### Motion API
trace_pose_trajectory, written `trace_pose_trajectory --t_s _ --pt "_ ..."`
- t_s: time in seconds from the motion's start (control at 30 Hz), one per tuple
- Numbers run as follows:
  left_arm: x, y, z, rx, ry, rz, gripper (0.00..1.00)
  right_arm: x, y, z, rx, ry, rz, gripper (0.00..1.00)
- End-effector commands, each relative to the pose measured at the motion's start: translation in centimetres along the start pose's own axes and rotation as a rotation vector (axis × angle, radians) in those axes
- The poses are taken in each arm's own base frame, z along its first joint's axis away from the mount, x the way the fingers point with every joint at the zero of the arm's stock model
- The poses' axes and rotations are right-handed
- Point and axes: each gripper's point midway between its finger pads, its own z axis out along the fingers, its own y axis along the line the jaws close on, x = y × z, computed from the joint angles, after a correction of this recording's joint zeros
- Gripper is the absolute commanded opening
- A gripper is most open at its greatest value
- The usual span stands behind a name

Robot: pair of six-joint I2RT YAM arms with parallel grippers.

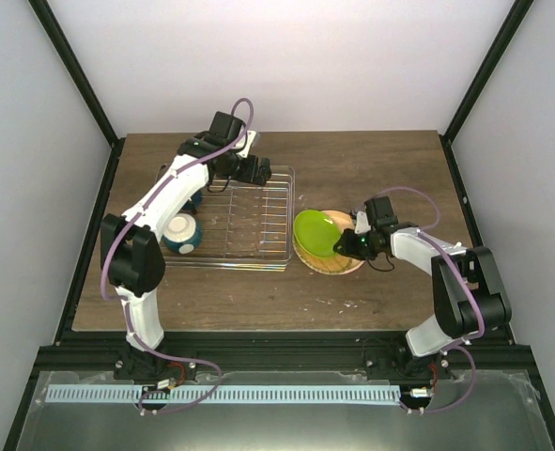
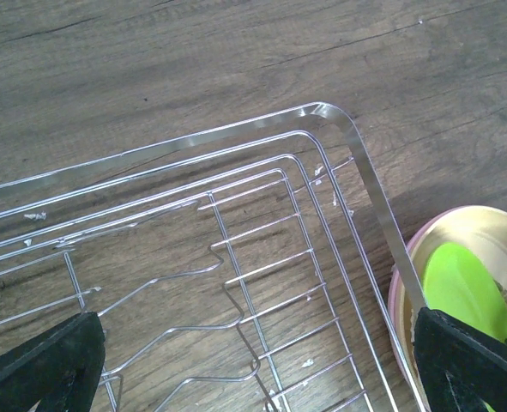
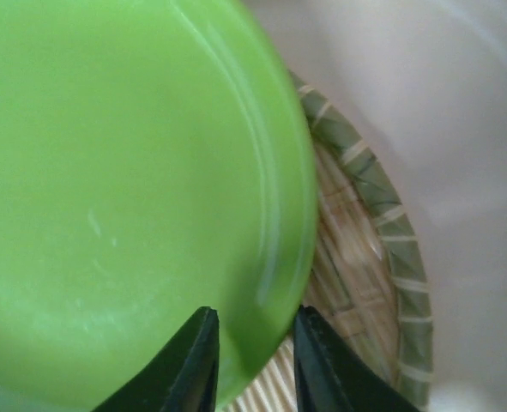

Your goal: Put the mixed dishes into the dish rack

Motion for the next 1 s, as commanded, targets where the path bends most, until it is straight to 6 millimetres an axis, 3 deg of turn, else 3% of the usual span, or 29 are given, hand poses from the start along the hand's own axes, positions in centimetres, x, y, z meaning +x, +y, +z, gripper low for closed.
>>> trace_pose_trajectory --t_s 0.0,0.1,0.53,0.67,0.87,0.97 --pt "-0.1 -0.3 0.2 0.013 0.002 0.001 1.0 3.5 -1.1 1.1 -0.005 0.101 0.046 0.17" --pt "-0.2 -0.3 0.1 0.01 0.0 0.001 1.0 3.6 -1.2 1.2 -0.004 0.095 0.048 0.07" --pt "-0.3 -0.3 0.2 0.012 -0.001 0.002 1.0 1.9 -1.4 0.2 0.039 0.051 0.028 0.01" --pt "-0.2 -0.2 0.2 0.007 -0.002 0.004 1.0 1.8 -2.5 -0.3 0.07 0.038 0.043 0.01" --pt "-0.2 -0.3 0.4 0.013 0.001 -0.002 1.0 -0.6 -4.6 -2.1 0.127 -0.031 0.07 0.01" --pt "-0.4 -0.4 0.4 0.02 -0.002 -0.006 1.0 -3.4 -4.8 -3.6 0.118 -0.107 0.083 0.01"
